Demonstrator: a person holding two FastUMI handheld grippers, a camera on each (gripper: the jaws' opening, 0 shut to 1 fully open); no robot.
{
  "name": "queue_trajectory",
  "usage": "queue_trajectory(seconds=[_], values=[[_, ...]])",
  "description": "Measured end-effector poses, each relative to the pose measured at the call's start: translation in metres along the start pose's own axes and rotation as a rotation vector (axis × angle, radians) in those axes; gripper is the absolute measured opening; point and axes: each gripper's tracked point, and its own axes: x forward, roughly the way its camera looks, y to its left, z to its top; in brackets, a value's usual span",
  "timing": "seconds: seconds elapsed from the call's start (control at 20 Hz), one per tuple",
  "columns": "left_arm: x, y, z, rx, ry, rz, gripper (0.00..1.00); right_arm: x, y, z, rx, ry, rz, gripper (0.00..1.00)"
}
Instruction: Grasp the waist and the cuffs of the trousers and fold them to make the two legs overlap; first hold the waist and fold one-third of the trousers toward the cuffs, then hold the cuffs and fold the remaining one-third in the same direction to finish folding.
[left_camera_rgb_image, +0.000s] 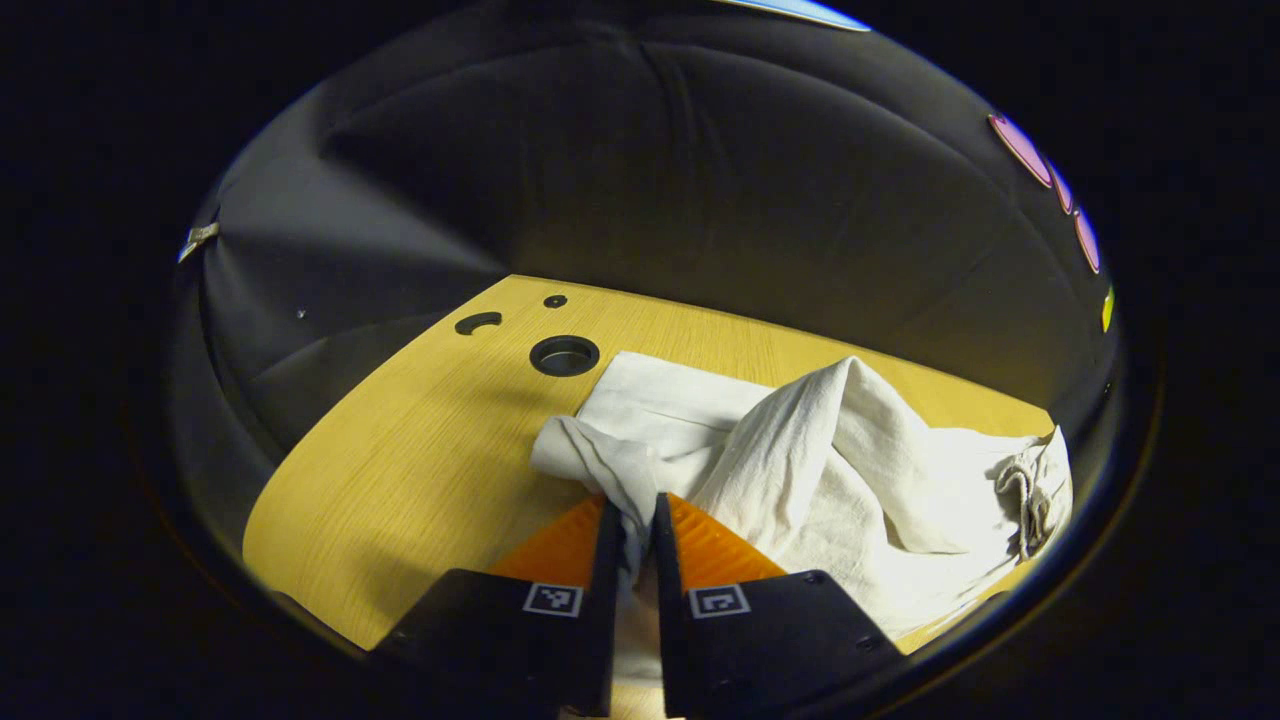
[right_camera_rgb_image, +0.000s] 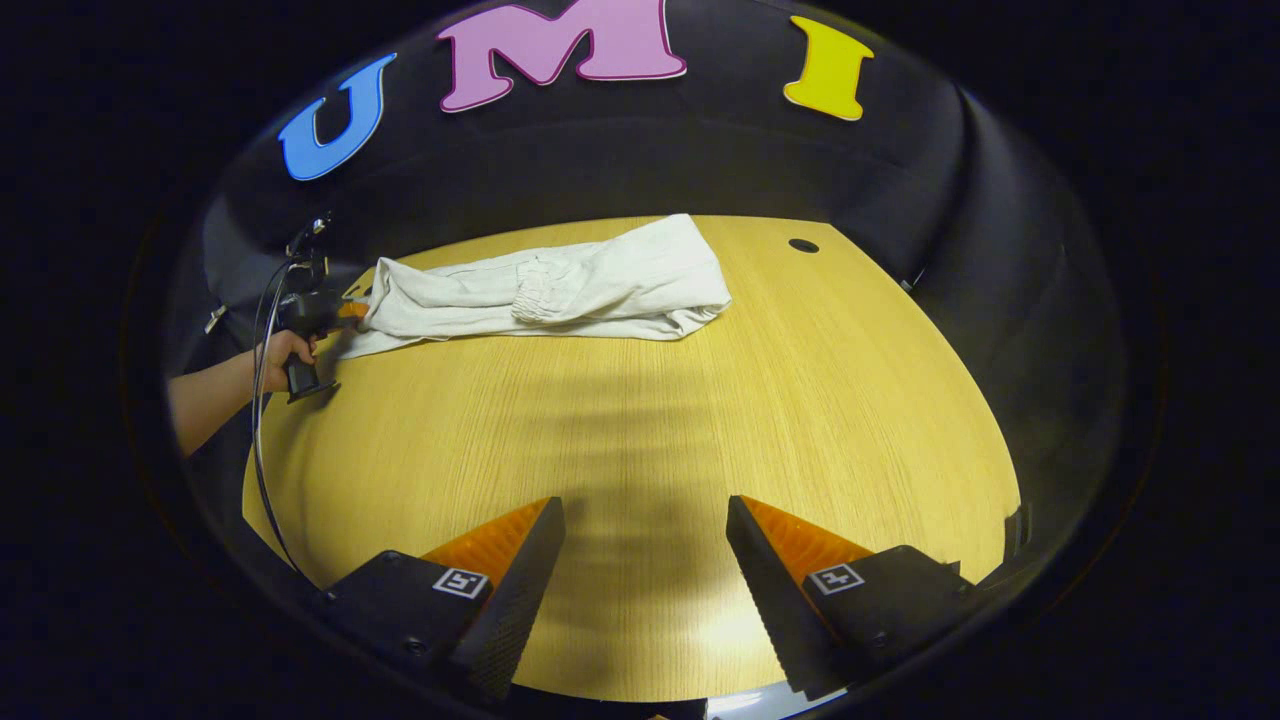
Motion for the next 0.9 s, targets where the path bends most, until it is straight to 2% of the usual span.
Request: queue_trajectory(seconds=[0.2, 0.25, 0.45, 0.5, 0.55, 0.65, 0.9], values=[[-0.004, -0.002, 0.002, -0.013, -0.005, -0.003, 0.08, -0.005, -0.01, -0.018, 0.023, 0.033, -0.012, 1.0], [-0.008, -0.004, 0.002, -0.046, 0.003, -0.003, 0.07, -0.006, -0.012, -0.018, 0.034, 0.033, -0.013, 1.0], [-0.029, -0.011, 0.028, -0.178, -0.082, -0.016, 0.06, -0.003, -0.032, -0.013, 0.015, 0.007, -0.036, 0.99], [-0.032, -0.012, 0.028, -0.186, -0.089, -0.013, 0.02, -0.003, -0.038, -0.01, 0.011, -0.002, -0.042, 0.99], [-0.036, -0.013, 0.032, -0.183, -0.096, -0.008, 0.06, -0.002, -0.044, -0.008, 0.015, -0.008, -0.044, 0.99], [-0.05, -0.023, 0.044, -0.187, -0.116, -0.009, 0.06, -0.001, -0.054, -0.004, 0.036, -0.015, -0.043, 1.0], [-0.094, -0.068, 0.098, -0.179, -0.219, -0.047, 0.05, -0.001, -0.084, 0.014, 0.053, -0.039, -0.045, 1.0]])
